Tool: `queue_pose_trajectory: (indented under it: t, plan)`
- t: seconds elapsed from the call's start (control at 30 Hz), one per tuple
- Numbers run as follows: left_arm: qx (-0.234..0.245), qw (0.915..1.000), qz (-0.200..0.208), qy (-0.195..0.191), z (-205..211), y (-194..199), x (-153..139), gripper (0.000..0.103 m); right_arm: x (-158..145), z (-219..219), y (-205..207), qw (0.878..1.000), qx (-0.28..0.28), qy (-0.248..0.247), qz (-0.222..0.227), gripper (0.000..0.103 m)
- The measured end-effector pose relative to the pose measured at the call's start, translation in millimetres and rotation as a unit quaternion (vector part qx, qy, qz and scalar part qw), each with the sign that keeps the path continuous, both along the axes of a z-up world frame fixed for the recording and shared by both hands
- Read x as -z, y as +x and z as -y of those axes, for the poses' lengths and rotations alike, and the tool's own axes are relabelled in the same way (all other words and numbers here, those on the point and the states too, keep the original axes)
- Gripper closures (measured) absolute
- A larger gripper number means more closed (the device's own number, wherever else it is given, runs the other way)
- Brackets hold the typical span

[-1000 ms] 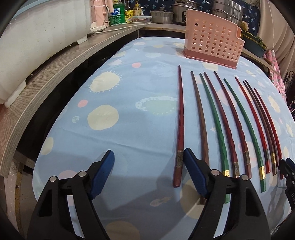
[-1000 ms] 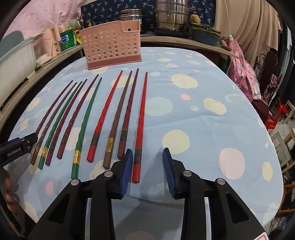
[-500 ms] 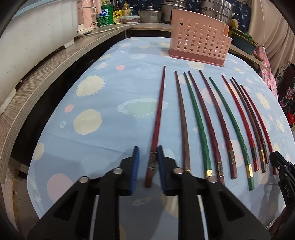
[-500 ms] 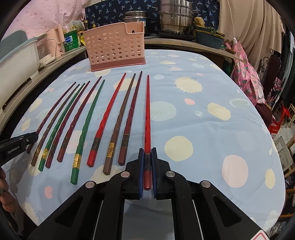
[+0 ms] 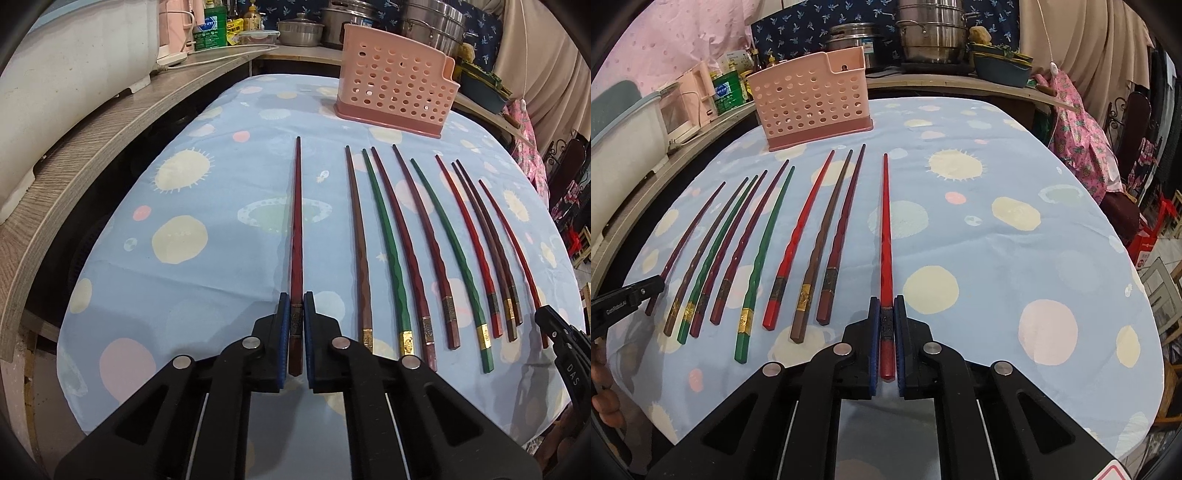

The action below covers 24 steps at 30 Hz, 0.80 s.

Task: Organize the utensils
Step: 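Lift both held chopsticks and carry them over the pink basket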

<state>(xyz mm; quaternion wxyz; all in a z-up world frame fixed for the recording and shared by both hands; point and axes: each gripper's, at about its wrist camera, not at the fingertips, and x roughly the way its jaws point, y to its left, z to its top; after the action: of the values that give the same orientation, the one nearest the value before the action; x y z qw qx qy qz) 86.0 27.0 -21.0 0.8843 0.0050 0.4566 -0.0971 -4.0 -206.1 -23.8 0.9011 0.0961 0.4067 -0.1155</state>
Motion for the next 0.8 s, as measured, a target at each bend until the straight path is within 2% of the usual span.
queue_pose_trajectory:
  t: [0.3, 0.53, 0.8]
  plan:
    - [-0.001, 0.9994, 0.030, -0.019, -6.6, -5.8, -34.1, 0.096, -26.6, 6.1, -4.2, 1.000, 0.004, 0.005, 0.028, 0.096]
    - [-0.006, 0.9979, 0.048, -0.042, -11.2, -0.5, -66.7, 0.096, -63.3, 16.3, -1.0, 0.998, 0.010, 0.009, 0.063, 0.096]
    - [-0.006, 0.9962, 0.077, -0.040, -5.6, 13.7, -101.8, 0.096, -104.8, 34.3, 10.1, 0.994, 0.018, 0.018, 0.109, 0.096]
